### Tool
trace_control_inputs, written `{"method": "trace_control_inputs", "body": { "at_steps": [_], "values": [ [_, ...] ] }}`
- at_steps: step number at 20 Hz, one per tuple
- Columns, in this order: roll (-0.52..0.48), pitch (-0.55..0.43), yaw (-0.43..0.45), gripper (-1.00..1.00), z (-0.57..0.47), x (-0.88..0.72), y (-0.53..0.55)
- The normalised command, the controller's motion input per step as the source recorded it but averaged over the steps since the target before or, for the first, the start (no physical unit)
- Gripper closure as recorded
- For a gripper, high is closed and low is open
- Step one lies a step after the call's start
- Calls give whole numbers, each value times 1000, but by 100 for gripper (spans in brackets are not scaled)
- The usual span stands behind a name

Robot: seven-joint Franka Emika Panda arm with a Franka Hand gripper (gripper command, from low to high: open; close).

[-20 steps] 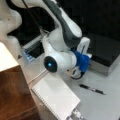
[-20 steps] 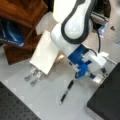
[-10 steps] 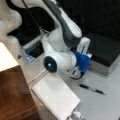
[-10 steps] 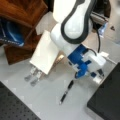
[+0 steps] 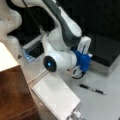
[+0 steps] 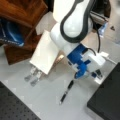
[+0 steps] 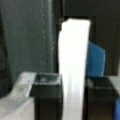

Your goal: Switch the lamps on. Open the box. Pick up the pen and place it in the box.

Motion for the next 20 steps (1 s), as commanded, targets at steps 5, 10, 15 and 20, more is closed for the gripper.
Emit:
{"method": "trace_control_inputs", "body": {
  "at_steps": [5,10,15,20],
  "values": [
    [-100,7,-1,100,184,191,-27],
    [-178,26,101,100,368,54,15],
    [-156,83,122,100,415,-82,113],
    [-131,95,90,100,338,-144,238]
  ]
}}
